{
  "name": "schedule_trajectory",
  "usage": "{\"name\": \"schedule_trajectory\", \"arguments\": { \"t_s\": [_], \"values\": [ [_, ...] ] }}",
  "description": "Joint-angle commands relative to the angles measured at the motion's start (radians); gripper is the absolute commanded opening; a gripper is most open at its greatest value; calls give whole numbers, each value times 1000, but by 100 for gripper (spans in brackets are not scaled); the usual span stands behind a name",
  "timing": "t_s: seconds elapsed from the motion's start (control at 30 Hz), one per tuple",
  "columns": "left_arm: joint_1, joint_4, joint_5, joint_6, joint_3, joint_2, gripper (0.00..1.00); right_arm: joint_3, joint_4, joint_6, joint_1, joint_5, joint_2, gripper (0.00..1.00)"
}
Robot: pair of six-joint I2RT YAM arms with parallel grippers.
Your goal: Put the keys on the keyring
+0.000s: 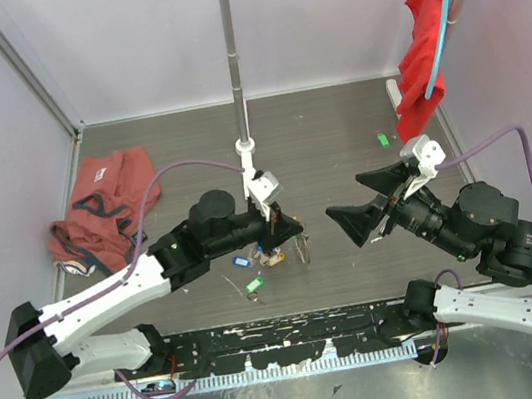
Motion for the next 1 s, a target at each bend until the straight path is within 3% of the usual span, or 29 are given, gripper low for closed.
{"name": "schedule_trajectory", "arguments": {
  "t_s": [0.0,0.27,0.57,0.77,0.97],
  "values": [
    [22,-3,-33,37,68,74,0,48,31,105,0,103,18,100],
    [84,-66,-31,52,184,324,0,28,14,97,0,113,4,100],
    [103,-285,-51,122,500,670,0,23,-15,127,0,124,6,100],
    [106,-386,-67,158,704,849,14,4,-26,156,1,155,4,100],
    [116,-384,-43,153,758,879,48,-7,-70,190,0,246,-2,100]
  ]
}}
